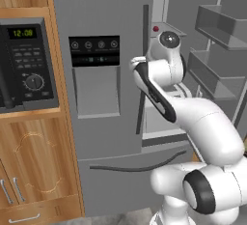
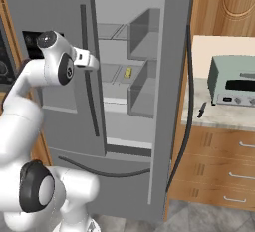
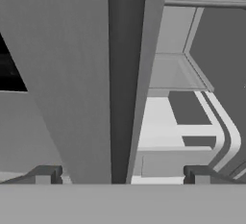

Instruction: Retrieve the butter from the fridge and place it on a plate on the dining table. Then retrieve the butter knife by the fridge and place it near the plate.

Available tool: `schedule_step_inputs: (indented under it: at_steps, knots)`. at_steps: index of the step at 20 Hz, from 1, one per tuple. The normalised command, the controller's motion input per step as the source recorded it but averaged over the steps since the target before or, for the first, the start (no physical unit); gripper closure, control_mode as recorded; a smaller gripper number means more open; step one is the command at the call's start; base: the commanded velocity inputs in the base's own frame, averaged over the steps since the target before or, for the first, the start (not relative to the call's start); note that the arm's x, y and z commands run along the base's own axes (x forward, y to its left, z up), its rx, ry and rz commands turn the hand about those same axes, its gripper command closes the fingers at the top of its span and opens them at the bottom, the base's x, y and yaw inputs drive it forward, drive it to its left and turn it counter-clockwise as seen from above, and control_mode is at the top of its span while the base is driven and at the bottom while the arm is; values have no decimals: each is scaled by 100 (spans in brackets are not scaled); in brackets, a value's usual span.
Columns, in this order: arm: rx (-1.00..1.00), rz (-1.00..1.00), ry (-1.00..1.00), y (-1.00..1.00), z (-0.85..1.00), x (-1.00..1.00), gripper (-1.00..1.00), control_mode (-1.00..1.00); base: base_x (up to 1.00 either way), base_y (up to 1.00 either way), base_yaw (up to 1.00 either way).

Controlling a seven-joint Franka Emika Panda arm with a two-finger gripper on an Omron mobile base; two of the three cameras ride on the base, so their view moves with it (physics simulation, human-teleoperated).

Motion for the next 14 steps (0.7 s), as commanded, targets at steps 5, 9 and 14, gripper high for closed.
schedule_step_inputs:
  at_steps: [5,9,14]
  knots:
    - [-1,0,0,0,0,44,-100,-100,0,0,0]
    - [-2,0,0,0,0,49,-100,-100,0,0,0]
    - [-3,-1,0,0,0,51,-100,-100,0,0,0]
